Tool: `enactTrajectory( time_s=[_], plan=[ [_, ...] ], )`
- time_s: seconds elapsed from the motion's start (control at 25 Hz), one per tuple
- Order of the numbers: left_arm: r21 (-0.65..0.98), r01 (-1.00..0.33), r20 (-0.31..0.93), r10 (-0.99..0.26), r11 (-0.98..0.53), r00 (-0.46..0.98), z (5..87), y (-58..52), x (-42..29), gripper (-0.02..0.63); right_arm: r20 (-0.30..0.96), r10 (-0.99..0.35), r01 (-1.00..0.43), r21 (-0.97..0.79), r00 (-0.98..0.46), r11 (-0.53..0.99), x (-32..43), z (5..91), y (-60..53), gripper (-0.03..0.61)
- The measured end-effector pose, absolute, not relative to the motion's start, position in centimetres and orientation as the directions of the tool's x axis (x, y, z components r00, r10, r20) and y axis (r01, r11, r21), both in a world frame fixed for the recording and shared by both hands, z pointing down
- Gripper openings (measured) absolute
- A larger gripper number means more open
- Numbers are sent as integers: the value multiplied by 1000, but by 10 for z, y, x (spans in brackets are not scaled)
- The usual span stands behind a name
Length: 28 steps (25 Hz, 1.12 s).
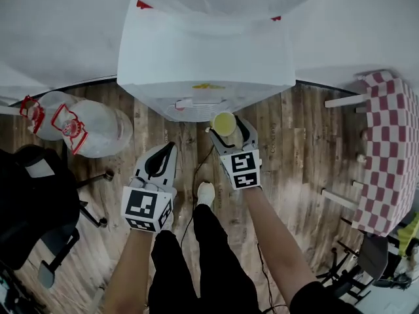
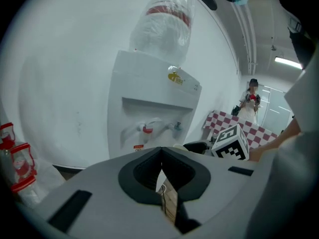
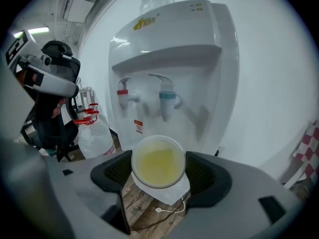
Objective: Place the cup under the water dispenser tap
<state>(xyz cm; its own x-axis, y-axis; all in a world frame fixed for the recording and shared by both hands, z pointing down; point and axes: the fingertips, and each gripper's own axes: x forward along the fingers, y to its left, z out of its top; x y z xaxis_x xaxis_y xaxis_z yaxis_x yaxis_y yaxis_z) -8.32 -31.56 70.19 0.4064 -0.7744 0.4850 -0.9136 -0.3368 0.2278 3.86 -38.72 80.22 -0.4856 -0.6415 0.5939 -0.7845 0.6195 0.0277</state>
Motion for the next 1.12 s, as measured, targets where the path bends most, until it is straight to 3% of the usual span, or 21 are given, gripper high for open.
enactTrajectory(
  time_s=[1.12],
  plan=[
    [171,-925,520,-766,-339,377,763,-327,-93,14,629,-657,-791,107,-416,603,29,865,-430,348]
  ],
)
